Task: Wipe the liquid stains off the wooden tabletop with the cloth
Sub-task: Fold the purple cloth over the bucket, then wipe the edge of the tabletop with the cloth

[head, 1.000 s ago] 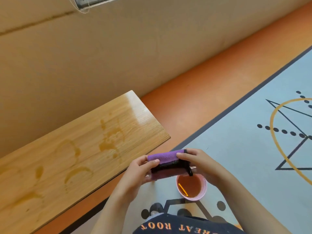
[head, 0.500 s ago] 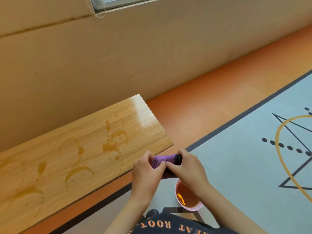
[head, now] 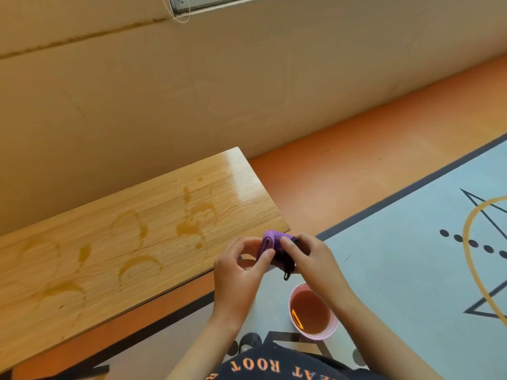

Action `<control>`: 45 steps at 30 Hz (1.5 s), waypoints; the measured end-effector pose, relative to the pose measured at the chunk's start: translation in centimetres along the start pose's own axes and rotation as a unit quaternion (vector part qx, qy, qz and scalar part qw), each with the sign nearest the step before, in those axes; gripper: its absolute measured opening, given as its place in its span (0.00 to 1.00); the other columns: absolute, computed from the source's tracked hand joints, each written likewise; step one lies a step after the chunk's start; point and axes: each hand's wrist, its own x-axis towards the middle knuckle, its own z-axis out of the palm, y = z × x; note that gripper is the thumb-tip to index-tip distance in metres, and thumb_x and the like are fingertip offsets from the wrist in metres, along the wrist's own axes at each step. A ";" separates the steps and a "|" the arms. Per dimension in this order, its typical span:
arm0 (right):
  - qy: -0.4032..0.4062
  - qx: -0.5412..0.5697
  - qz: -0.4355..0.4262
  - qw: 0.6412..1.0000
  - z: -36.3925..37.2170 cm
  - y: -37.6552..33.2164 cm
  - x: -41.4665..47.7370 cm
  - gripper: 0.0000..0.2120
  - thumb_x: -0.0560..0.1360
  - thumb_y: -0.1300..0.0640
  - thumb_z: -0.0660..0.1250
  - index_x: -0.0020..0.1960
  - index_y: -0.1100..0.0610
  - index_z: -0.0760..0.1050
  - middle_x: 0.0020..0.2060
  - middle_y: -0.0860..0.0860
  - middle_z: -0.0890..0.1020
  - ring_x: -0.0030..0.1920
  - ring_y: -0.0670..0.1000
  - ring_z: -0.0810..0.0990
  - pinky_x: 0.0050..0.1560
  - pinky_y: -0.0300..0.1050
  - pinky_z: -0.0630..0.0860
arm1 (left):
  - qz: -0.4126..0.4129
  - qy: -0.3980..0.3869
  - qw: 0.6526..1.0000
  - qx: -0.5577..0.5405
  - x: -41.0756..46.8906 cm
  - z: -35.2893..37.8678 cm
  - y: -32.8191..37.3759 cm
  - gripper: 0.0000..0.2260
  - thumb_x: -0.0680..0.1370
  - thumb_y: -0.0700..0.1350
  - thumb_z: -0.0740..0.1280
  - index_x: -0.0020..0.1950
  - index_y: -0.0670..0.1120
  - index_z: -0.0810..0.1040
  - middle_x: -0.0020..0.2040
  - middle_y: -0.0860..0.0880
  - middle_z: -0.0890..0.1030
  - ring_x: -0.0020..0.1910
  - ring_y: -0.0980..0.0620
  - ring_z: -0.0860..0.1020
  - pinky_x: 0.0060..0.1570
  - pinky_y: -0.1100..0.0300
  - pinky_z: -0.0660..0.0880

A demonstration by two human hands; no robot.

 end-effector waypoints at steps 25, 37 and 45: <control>-0.060 0.024 0.179 0.982 -2.4 8.1 4.4 0.07 0.72 0.55 0.71 0.49 0.55 0.77 0.43 0.56 0.83 0.41 0.52 0.82 0.38 0.42 0.78 | -0.130 -0.120 0.970 0.166 -0.3 2.7 -9.1 0.17 0.79 0.44 0.64 0.67 0.53 0.68 0.64 0.56 0.70 0.65 0.59 0.69 0.52 0.76 0.65; 0.084 -0.013 0.230 0.970 1.3 10.5 14.5 0.10 0.75 0.60 0.67 0.56 0.59 0.73 0.44 0.53 0.78 0.40 0.48 0.76 0.36 0.38 0.71 | -0.021 -0.206 0.917 0.340 12.1 1.5 -16.9 0.27 0.81 0.51 0.58 0.77 0.47 0.54 0.78 0.50 0.54 0.76 0.52 0.54 0.74 0.56 0.54; 0.125 -0.005 0.245 0.961 1.3 10.9 17.0 0.09 0.75 0.66 0.63 0.53 0.58 0.72 0.44 0.53 0.78 0.42 0.48 0.77 0.41 0.38 0.72 | 0.019 -0.207 0.870 0.447 18.0 4.8 -20.0 0.27 0.80 0.52 0.60 0.75 0.40 0.59 0.75 0.42 0.62 0.76 0.43 0.59 0.74 0.47 0.52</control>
